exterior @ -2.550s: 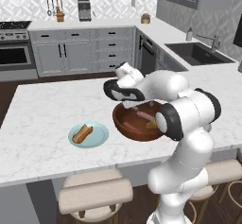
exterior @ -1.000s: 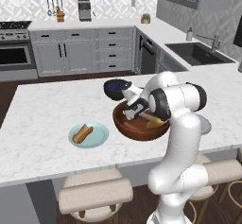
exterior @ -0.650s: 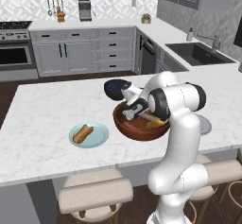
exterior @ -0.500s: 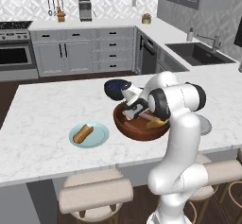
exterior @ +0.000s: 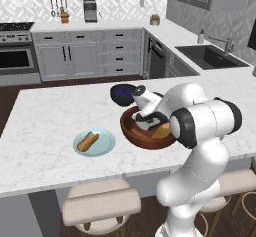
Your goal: Place one bun and one sausage from the bowl on each plate.
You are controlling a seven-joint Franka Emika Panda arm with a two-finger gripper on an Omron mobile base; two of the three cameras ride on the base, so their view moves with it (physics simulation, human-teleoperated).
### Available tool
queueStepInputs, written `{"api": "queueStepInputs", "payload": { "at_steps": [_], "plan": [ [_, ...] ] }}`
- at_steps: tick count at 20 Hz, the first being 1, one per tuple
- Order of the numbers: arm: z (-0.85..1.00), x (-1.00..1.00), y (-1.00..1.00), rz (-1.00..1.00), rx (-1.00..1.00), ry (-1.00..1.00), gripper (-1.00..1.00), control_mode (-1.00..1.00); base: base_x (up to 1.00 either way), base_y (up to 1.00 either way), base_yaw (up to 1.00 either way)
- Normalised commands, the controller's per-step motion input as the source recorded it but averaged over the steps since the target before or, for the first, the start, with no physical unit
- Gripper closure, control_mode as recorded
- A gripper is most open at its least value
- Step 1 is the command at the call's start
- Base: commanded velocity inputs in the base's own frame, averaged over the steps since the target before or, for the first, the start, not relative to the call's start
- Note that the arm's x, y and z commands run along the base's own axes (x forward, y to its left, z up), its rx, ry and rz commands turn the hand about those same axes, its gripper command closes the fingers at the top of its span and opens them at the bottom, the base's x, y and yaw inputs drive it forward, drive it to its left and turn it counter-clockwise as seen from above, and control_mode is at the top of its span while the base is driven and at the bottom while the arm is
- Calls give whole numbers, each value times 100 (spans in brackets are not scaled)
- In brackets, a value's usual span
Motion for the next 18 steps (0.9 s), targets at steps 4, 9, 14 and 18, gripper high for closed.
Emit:
{"api": "queueStepInputs", "payload": {
  "at_steps": [4,9,14,18],
  "plan": [
    [100,-10,21,-3,14,-25,100,-100,0,0,0],
    [100,13,47,-5,11,-8,100,-100,0,0,0],
    [90,3,62,-13,14,12,100,-100,0,0,0],
    [29,-38,71,-22,26,31,100,-100,0,0,0]
  ]
}}
